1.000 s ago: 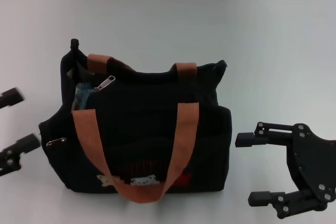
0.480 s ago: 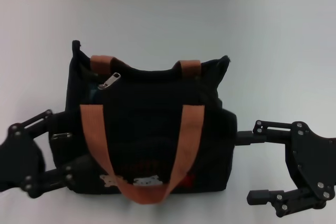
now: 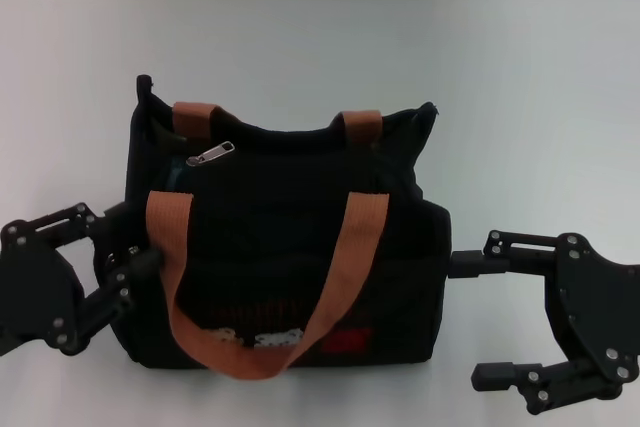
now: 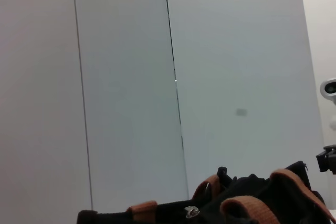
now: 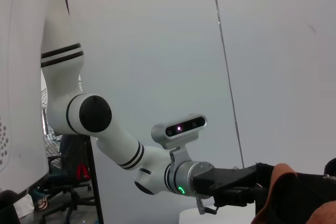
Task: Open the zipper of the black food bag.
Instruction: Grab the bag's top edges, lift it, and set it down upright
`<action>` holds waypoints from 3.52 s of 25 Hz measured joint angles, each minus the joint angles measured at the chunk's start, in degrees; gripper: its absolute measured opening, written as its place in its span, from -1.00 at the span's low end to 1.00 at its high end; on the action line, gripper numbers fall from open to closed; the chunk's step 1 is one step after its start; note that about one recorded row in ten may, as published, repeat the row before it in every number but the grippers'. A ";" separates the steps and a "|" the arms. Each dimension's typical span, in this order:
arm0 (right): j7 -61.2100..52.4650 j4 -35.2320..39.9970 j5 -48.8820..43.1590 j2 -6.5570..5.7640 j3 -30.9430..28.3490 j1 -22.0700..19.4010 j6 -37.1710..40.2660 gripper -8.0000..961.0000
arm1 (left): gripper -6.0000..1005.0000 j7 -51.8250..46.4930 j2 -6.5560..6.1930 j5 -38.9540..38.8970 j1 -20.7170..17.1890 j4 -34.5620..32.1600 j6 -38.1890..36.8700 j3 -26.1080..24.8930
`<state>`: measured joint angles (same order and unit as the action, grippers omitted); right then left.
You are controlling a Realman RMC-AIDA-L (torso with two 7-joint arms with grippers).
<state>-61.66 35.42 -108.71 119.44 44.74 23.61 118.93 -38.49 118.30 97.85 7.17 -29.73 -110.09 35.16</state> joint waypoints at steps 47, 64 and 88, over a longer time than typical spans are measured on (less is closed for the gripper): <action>-2.76 -1.31 1.14 -0.17 -0.31 0.22 -3.94 0.73 | -0.51 -6.80 -2.65 -0.99 -1.92 -2.17 -2.07 -12.13; -2.76 -2.11 1.04 -0.20 0.08 0.46 -5.13 0.73 | 0.25 -5.32 -0.30 11.36 4.11 2.17 9.02 -11.98; -2.36 -2.11 1.39 -0.17 0.08 0.46 -5.12 0.72 | -0.65 0.13 -0.01 11.02 4.35 4.52 6.90 -12.30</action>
<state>-64.01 33.31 -107.32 119.27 44.82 24.08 113.82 -38.36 118.29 108.88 11.52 -25.21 -103.19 22.85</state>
